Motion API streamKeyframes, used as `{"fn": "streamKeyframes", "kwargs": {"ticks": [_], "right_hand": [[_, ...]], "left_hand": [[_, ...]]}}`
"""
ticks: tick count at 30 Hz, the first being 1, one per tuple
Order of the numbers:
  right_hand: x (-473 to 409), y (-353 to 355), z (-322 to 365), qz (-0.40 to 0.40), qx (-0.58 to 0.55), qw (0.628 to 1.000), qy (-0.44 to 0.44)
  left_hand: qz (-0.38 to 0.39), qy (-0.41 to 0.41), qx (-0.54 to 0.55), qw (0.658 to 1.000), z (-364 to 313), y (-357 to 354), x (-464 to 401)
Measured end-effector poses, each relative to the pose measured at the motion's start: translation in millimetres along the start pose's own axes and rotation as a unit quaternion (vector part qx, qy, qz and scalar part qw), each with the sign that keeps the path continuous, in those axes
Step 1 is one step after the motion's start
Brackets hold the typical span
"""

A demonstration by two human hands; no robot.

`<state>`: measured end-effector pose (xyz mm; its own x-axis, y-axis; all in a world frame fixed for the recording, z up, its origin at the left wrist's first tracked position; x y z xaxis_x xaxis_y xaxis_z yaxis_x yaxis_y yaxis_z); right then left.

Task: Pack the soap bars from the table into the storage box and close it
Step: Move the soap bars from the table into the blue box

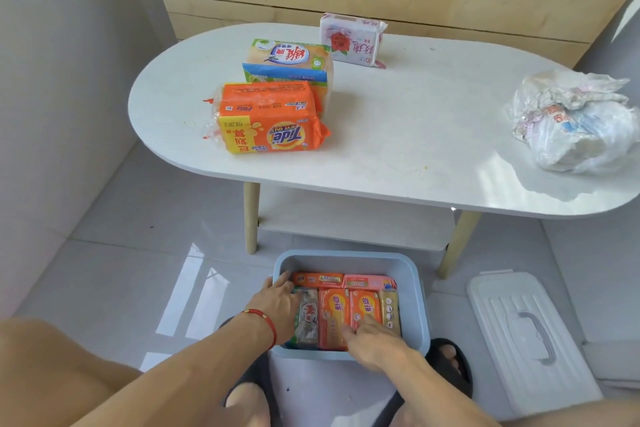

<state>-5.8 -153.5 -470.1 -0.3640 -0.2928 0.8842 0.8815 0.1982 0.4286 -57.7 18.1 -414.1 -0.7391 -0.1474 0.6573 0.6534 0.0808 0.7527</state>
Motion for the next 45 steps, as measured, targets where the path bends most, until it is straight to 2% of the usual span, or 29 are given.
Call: {"fn": "streamKeyframes", "kwargs": {"ticks": [3, 6, 8, 10, 12, 15, 16, 17, 19, 21, 24, 27, 30, 34, 37, 42, 45], "right_hand": [[0.1, 3.5, -3.5, 0.010, -0.064, 0.998, -0.026], [7.5, 15.5, -10.5, 0.018, -0.141, 0.990, 0.006], [18.3, 31.7, -12.2, -0.019, -0.135, 0.990, 0.038], [35.3, 58.8, -0.1, -0.093, -0.128, 0.984, 0.082], [71.4, 90.3, 30.1, -0.166, -0.152, 0.959, 0.173], [153.5, 144.1, 84.4, -0.266, -0.177, 0.885, 0.339], [184.0, 163.0, 101.4, -0.297, -0.176, 0.855, 0.387], [210.8, 181.0, 114.2, -0.329, -0.176, 0.825, 0.424], [250.6, 217.5, 132.8, -0.398, -0.171, 0.774, 0.462], [266.6, 250.9, 146.5, -0.448, -0.164, 0.747, 0.464], [264.1, 287.5, 168.0, -0.489, -0.141, 0.741, 0.438], [253.0, 315.4, 191.8, -0.532, -0.089, 0.736, 0.410], [234.1, 336.6, 230.4, -0.520, -0.004, 0.763, 0.383], [196.2, 351.4, 263.3, -0.448, 0.074, 0.837, 0.307], [186.6, 355.8, 262.9, -0.462, 0.087, 0.848, 0.244], [199.8, 338.2, 233.4, -0.482, 0.044, 0.851, 0.204], [214.4, 316.7, 199.6, -0.475, 0.009, 0.860, 0.186]], "left_hand": [[0.020, -0.005, 0.052, 0.998, -3.4, 15.2, 7.1], [0.008, -0.015, 0.099, 0.995, -6.9, 54.6, 23.4], [-0.046, -0.025, 0.093, 0.994, -8.0, 94.0, 43.6], [-0.137, -0.031, 0.101, 0.985, -3.5, 140.0, 71.4], [-0.282, -0.036, 0.142, 0.948, 7.8, 191.7, 109.5], [-0.521, -0.033, 0.189, 0.832, 39.7, 262.2, 175.0], [-0.564, -0.020, 0.178, 0.806, 52.6, 279.3, 186.4], [-0.578, 0.000, 0.158, 0.801, 63.8, 291.6, 187.8], [-0.531, 0.056, 0.116, 0.838, 84.4, 302.6, 169.6], [-0.468, 0.063, 0.126, 0.872, 98.2, 299.1, 145.7], [-0.452, 0.041, 0.150, 0.878, 110.4, 295.2, 127.2], [-0.445, 0.057, 0.130, 0.884, 122.0, 302.7, 120.5], [-0.418, 0.108, 0.117, 0.894, 135.5, 302.4, 121.6], [-0.383, 0.162, 0.122, 0.901, 148.5, 291.8, 133.2], [-0.380, 0.170, 0.197, 0.888, 156.2, 280.7, 146.3], [-0.364, 0.176, 0.313, 0.859, 160.9, 252.6, 168.5], [-0.263, 0.143, 0.525, 0.797, 157.9, 217.9, 163.6]]}}
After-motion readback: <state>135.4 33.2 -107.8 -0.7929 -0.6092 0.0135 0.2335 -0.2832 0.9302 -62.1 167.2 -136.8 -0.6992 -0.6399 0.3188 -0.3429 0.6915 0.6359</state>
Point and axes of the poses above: each hand's wrist, its own x-axis away from the middle knuckle, its own y-axis out of the back of the hand, z = x × y, the point moved 9 cm from there along -x, towards the middle knuckle, and after that the axes turned 4 degrees about z, right-handed, at the moved point
